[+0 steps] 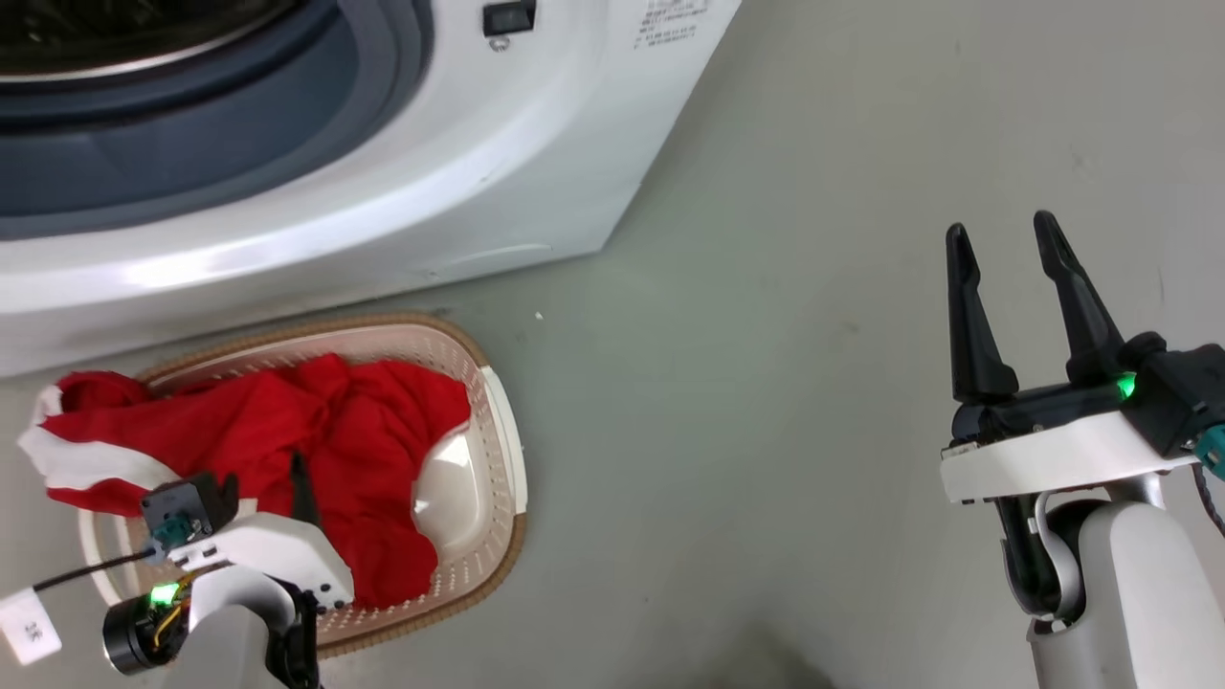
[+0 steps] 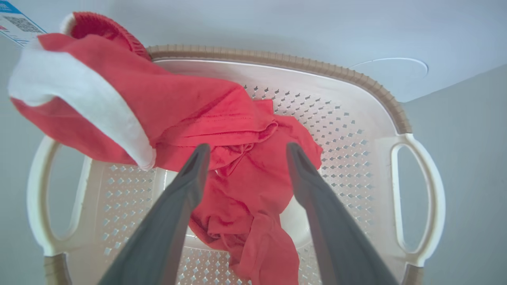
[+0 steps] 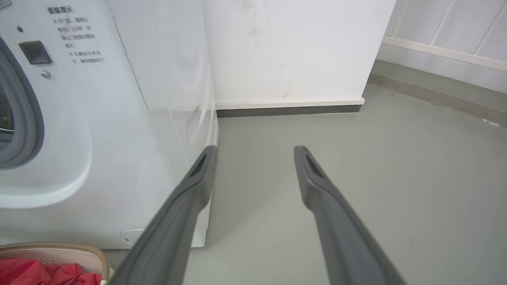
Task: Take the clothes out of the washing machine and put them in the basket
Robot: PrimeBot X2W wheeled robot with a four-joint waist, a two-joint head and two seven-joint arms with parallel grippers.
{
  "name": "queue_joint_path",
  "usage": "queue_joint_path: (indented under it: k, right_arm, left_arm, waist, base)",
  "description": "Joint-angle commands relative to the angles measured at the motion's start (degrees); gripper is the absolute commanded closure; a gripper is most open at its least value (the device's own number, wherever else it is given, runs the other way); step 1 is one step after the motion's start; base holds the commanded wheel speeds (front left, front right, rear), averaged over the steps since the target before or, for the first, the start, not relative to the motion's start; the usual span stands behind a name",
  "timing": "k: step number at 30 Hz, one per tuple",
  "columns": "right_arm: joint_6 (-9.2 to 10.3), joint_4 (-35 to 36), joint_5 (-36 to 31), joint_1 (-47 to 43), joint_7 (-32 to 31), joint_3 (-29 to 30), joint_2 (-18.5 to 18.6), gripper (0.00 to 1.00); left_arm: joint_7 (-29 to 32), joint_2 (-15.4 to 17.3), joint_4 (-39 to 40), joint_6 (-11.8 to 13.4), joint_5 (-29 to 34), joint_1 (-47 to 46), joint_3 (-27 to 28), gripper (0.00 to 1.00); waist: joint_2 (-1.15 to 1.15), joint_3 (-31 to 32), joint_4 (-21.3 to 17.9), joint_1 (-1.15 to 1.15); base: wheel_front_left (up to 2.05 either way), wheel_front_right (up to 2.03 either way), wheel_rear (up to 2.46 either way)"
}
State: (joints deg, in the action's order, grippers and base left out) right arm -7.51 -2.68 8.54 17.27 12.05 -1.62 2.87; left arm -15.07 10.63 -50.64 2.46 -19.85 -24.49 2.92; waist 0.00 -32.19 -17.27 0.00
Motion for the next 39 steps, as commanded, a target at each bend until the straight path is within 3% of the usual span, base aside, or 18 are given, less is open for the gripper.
queue_joint_path:
  k: [1, 12, 21, 39]
  right_arm:
    - [0.04, 0.32, -0.46, -0.98, -0.44, 0.27, 0.01, 0.00]
    - [0.04, 1.78, -2.41, -5.82, -3.56, 1.05, 0.01, 0.00]
    - [0.04, 3.09, -3.29, -9.11, -6.08, -0.13, 0.01, 0.00]
    - [0.04, 4.38, -4.06, -15.66, -8.80, -0.13, 0.01, 0.00]
  left_arm:
    - [-0.14, -0.57, 1.64, -0.50, 0.74, 1.77, 1.12, 0.00]
    - [-0.13, -5.59, 13.42, -3.00, 5.55, 9.47, 6.49, 0.00]
    - [-0.14, -7.43, 23.08, -4.61, 9.40, 13.06, 6.20, 0.00]
    - [-0.14, -7.66, 43.07, -1.91, 15.59, 20.48, 0.24, 0.00]
  waist:
    - [0.00, 3.41, 1.42, 0.00]
    - [0.00, 14.12, 5.48, 0.00]
    - [0.00, 20.87, 8.10, 0.00]
    - [0.00, 28.56, 12.32, 0.00]
  base:
    - [0.00, 0.00, 0.00]
    - [0.00, 0.00, 0.00]
    - [0.00, 0.00, 0.00]
    - [0.00, 0.00, 0.00]
